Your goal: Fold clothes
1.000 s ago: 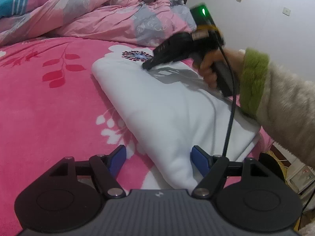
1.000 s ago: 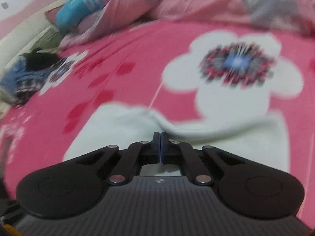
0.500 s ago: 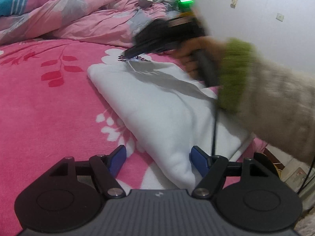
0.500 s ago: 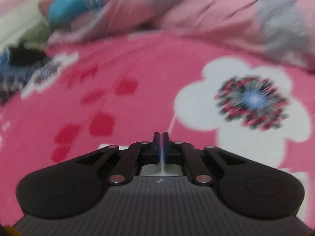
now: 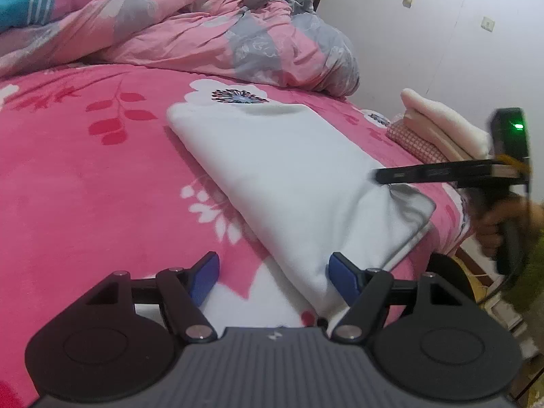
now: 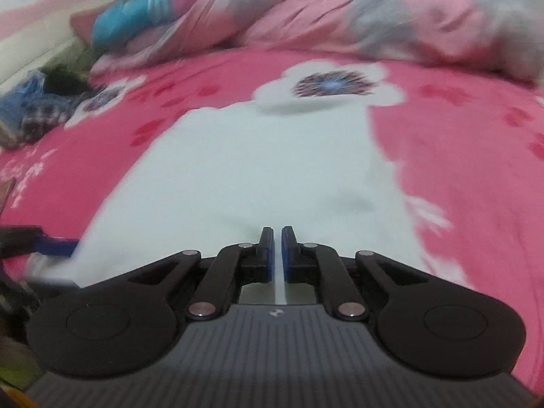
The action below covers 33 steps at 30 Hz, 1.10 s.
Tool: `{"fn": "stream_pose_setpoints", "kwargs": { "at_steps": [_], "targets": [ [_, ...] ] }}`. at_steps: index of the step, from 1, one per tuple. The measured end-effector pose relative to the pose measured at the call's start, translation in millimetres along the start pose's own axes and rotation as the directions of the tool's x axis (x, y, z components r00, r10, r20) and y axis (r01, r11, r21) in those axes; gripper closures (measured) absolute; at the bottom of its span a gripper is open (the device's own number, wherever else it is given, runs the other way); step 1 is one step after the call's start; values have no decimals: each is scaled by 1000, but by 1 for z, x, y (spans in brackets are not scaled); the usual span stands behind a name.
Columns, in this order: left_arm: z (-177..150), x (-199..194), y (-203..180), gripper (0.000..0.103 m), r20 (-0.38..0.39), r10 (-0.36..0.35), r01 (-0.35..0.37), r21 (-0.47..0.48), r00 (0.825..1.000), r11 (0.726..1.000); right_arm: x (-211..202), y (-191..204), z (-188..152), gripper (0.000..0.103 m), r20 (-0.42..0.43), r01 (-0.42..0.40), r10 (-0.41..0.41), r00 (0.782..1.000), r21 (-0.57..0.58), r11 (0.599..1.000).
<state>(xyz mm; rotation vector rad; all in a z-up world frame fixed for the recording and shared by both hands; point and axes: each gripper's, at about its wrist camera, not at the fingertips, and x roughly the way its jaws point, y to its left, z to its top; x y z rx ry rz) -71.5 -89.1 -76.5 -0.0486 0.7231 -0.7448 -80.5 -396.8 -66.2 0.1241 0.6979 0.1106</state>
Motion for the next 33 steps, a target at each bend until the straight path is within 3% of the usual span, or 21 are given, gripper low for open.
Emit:
{"fn": "stream_pose_setpoints", "kwargs": {
  "at_steps": [3, 4, 8, 10, 12, 16, 21, 24, 28, 33],
  "targets": [
    [1, -12, 1, 31, 11, 6, -6, 1, 1000, 1000, -36, -2, -8, 95, 34, 137, -138, 990, 44, 990],
    [2, -14, 1, 31, 12, 8, -8, 4, 1000, 1000, -46, 4, -9, 95, 64, 136, -138, 988, 33, 990],
    [6, -19, -2, 31, 19, 38, -39, 9, 999, 999, -46, 37, -13, 96, 137, 4, -2, 991, -14, 1000],
    [7, -21, -5, 31, 27, 43, -44, 20, 999, 999, -29, 43, -24, 97, 80, 13, -9, 997, -49, 999],
    [7, -22, -8, 31, 32, 45, -46, 42, 998, 998, -22, 37, -40, 97, 24, 80, -79, 997, -52, 995],
    [8, -12, -15, 31, 4, 58, -58, 95, 998, 994, -50, 39, -41, 94, -2, 118, -118, 993, 8, 993],
    [5, 2, -18, 31, -56, 108, -101, 121, 993, 988, -47, 77, -32, 95, 103, -23, 30, 994, -65, 998],
    [0, -1, -14, 31, -67, 103, -95, 114, 992, 989, -18, 86, -47, 94, -43, -30, 25, 999, -114, 993],
    [-4, -7, -9, 30, -65, 89, -81, 110, 994, 991, -42, 86, -52, 93, -58, -20, 15, 998, -82, 996],
    [-3, -15, -3, 30, -63, 98, -92, 88, 993, 992, -54, 113, -39, 93, 66, -101, 113, 991, -156, 983]
  ]
}}
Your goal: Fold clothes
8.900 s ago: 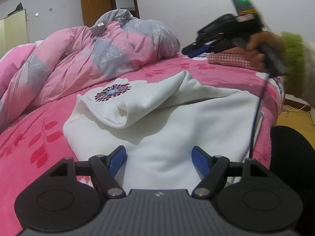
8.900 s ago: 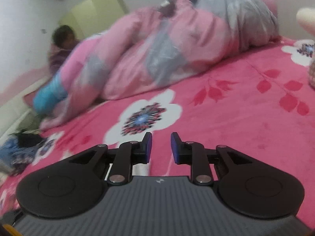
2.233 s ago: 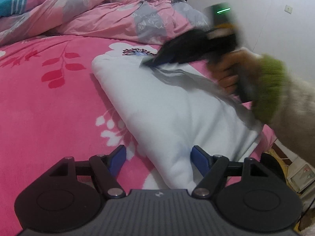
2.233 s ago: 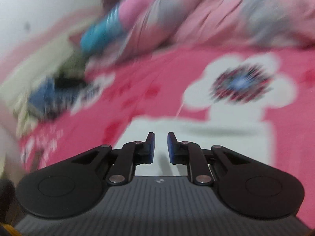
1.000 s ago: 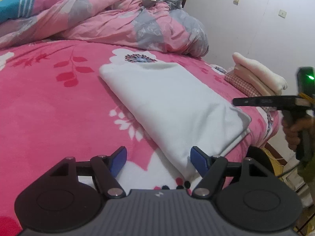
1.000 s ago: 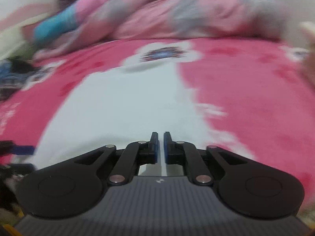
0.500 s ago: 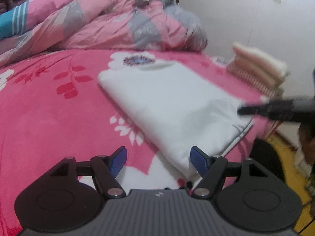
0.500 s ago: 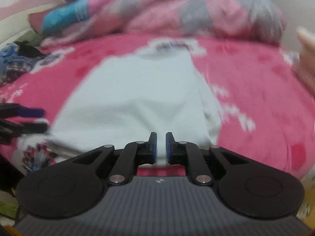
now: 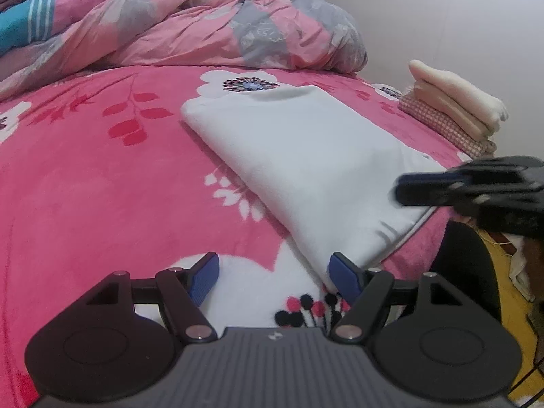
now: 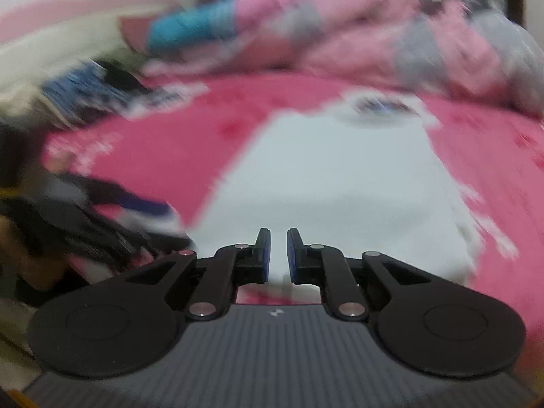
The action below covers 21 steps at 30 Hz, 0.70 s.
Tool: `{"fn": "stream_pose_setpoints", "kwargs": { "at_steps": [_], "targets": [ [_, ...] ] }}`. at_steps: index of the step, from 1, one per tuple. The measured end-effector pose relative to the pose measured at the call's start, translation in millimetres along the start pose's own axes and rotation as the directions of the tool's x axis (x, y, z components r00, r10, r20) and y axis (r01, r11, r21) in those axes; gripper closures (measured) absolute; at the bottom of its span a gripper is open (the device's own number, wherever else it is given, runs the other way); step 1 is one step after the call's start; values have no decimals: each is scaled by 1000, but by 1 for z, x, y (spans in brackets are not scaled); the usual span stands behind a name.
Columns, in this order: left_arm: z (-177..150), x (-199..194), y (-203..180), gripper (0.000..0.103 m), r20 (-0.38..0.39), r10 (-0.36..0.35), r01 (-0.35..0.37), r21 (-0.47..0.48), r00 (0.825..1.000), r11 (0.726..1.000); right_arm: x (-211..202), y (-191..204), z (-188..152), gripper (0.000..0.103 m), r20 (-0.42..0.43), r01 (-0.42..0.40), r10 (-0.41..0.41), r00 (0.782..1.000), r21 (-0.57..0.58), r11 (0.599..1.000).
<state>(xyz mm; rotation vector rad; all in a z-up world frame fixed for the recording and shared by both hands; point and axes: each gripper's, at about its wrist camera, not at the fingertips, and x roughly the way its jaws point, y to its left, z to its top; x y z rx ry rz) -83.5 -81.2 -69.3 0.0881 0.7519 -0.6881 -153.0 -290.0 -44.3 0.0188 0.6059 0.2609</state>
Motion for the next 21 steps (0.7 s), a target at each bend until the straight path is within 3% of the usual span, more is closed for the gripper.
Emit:
{"fn": "stream_pose_setpoints", "kwargs": {
  "at_steps": [1, 4, 7, 11, 14, 17, 21],
  "targets": [
    [0, -3, 1, 30, 4, 11, -11, -3, 1000, 1000, 5, 3, 0, 93, 8, -17, 17, 1000, -10, 1000],
    [3, -10, 6, 30, 32, -1, 2, -37, 1000, 999, 32, 3, -24, 93, -75, -12, 13, 997, 13, 1000],
    [11, -10, 4, 29, 70, -42, 45, -33, 997, 998, 17, -3, -36, 93, -61, -39, 45, 997, 89, 995],
    [20, 13, -19, 29, 52, -16, 12, 78, 999, 997, -11, -17, -30, 93, -11, 63, -62, 998, 83, 995],
    [18, 27, -29, 29, 18, 8, -10, 115, 1000, 993, -12, -44, -20, 93, 45, 169, -173, 984, 83, 982],
    [15, 32, -27, 29, -4, 1, -1, 90, 1000, 996, 0, -70, -33, 95, -32, 278, -277, 960, 56, 959],
    [15, 33, -20, 28, -20, -17, 18, 70, 1000, 997, -22, -81, -41, 95, -46, 249, -245, 968, 140, 958]
  ]
}}
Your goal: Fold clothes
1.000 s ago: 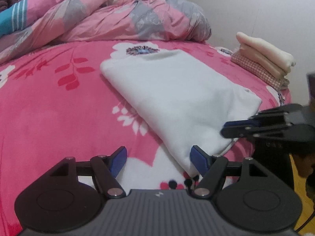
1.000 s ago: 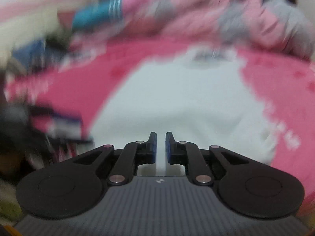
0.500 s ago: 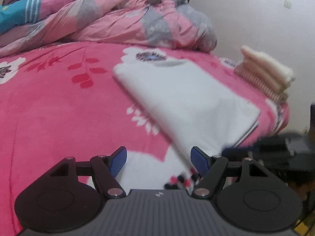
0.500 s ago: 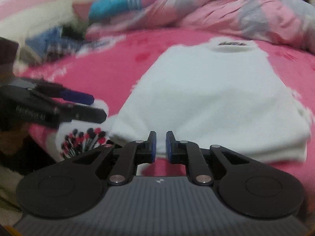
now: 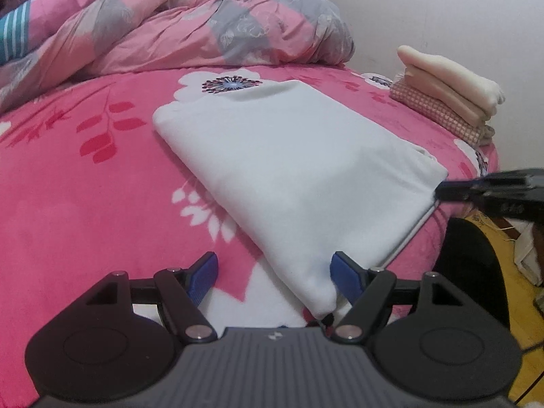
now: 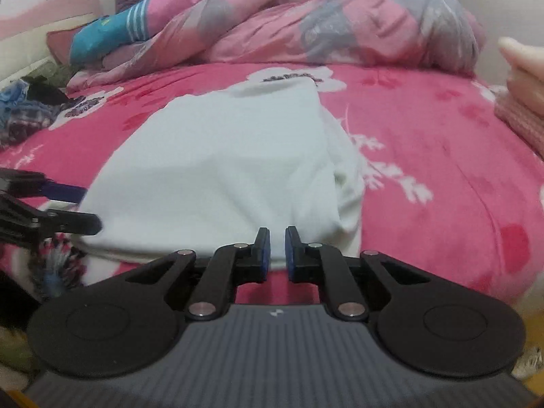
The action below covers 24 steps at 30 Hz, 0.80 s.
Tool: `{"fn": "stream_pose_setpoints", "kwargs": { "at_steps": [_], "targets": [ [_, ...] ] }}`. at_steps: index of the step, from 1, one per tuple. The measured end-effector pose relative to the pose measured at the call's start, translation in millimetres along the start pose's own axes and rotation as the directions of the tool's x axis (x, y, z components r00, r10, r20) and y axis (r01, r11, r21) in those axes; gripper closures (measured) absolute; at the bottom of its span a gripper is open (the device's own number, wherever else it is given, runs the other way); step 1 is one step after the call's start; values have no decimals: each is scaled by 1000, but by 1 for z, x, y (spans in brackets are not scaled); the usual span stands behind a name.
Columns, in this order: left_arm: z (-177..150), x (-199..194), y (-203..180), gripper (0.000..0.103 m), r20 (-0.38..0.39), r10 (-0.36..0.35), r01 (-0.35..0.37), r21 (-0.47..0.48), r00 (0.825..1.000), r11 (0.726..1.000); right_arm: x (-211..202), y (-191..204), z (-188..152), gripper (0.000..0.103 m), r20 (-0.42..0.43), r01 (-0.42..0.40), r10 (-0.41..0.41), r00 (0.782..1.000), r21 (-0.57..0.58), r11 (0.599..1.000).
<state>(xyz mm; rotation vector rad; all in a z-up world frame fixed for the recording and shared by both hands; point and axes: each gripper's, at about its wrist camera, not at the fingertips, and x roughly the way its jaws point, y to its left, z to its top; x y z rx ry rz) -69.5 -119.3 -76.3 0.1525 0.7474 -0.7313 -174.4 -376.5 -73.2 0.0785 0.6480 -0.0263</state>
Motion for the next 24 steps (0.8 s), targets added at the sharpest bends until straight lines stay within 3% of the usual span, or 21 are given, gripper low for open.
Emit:
{"fn": "stream_pose_setpoints", "kwargs": {
  "at_steps": [6, 9, 12, 16, 20, 24],
  "targets": [
    [-1, 1, 0, 26, 0, 4, -4, 5, 1000, 1000, -9, 5, 28, 93, 137, 13, -9, 991, -29, 999],
    [-2, 1, 1, 25, 5, 0, 0, -7, 1000, 1000, 18, -5, 19, 94, 57, 48, -47, 997, -24, 999],
    [-2, 2, 1, 24, 6, 3, -3, -9, 1000, 1000, 11, -13, 7, 94, 22, 70, -70, 997, 2, 998],
    [1, 3, 0, 21, -7, 6, -6, -16, 1000, 1000, -16, -9, 18, 92, 74, 86, -86, 993, 6, 996],
    [1, 4, -3, 20, -3, 17, -17, -23, 1000, 1000, -20, -1, 46, 91, 188, 14, -17, 982, 17, 1000],
    [0, -2, -1, 20, 5, 27, -27, -46, 1000, 999, 15, 11, 57, 91, 196, -42, 40, 980, 7, 999]
  ]
}}
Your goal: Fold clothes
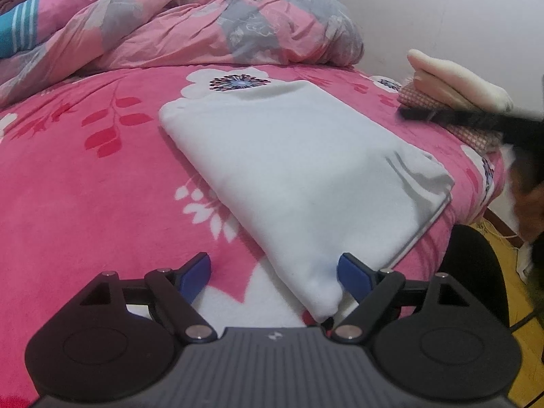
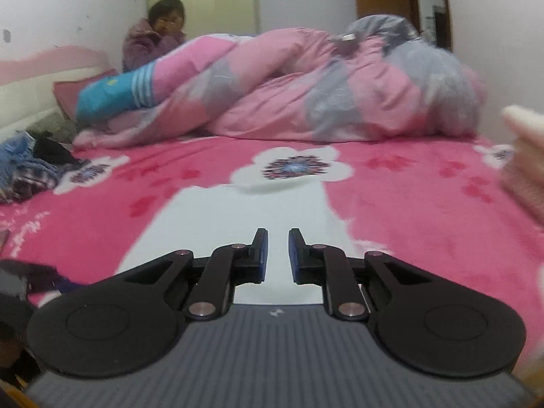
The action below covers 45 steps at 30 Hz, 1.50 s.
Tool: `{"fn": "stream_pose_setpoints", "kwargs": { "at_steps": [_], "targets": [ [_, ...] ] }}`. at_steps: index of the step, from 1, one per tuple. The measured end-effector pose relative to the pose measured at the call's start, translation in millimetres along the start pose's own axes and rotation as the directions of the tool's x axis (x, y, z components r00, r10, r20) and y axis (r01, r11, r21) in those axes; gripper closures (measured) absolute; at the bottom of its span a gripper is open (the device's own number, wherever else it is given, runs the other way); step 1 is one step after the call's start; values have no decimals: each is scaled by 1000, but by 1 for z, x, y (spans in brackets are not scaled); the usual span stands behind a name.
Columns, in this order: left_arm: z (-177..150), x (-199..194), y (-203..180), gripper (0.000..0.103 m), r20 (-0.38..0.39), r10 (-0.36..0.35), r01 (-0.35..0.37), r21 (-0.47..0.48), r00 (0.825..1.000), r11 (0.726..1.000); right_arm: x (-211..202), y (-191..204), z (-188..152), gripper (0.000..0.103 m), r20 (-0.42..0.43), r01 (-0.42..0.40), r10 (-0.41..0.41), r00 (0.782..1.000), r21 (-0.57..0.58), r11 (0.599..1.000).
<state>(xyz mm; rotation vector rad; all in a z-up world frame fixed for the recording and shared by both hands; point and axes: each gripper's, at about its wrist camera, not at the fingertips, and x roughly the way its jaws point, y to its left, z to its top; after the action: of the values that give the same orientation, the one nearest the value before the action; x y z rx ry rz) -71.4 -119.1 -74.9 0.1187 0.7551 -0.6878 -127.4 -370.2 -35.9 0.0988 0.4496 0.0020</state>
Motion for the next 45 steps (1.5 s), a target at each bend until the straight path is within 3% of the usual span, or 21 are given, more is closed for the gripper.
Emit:
{"fn": "stream_pose_setpoints", "kwargs": {
  "at_steps": [3, 5, 14, 16, 20, 26, 35, 38, 40, 42, 45],
  "targets": [
    [0, -9, 5, 18, 11, 11, -11, -23, 1000, 1000, 36, 2, -25, 88, -108, 19, -19, 994, -1, 1000],
    [1, -17, 8, 18, 27, 30, -30, -20, 999, 999, 43, 0, -43, 88, -103, 21, -20, 995, 15, 1000],
    [49, -8, -12, 18, 183, 30, -49, 104, 983, 993, 35, -6, -46, 88, -95, -4, 7, 995, 35, 999],
    [54, 7, -20, 19, 174, 34, -56, 124, 984, 991, 36, -7, -48, 88, -88, -4, 7, 996, 38, 999],
    [48, 42, -26, 18, 70, 85, -92, 113, 994, 989, 37, -8, -49, 87, -76, -4, 7, 997, 36, 999],
    [41, 44, -28, 14, 78, 104, -112, 98, 991, 989, 36, -7, -51, 85, -61, -7, 9, 998, 30, 1000],
    [41, 44, -28, 12, 73, 109, -116, 101, 991, 988, 34, -1, -52, 73, -48, -26, 26, 998, 3, 1000],
    [41, 45, -29, 10, 68, 110, -116, 100, 992, 988, 34, -1, -52, 61, -47, -69, 69, 997, 3, 998],
    [41, 46, -29, 11, 63, 113, -119, 99, 992, 988, 33, -1, -52, 29, -49, -100, 100, 994, -4, 995],
    [42, 47, -27, 11, 49, 125, -129, 96, 991, 987, 35, 8, -52, 14, -69, -114, 110, 992, -53, 992],
    [42, 47, -21, 10, 36, 104, -106, 54, 994, 993, 35, 16, -52, 11, -70, -86, 79, 994, -93, 992]
  ]
}}
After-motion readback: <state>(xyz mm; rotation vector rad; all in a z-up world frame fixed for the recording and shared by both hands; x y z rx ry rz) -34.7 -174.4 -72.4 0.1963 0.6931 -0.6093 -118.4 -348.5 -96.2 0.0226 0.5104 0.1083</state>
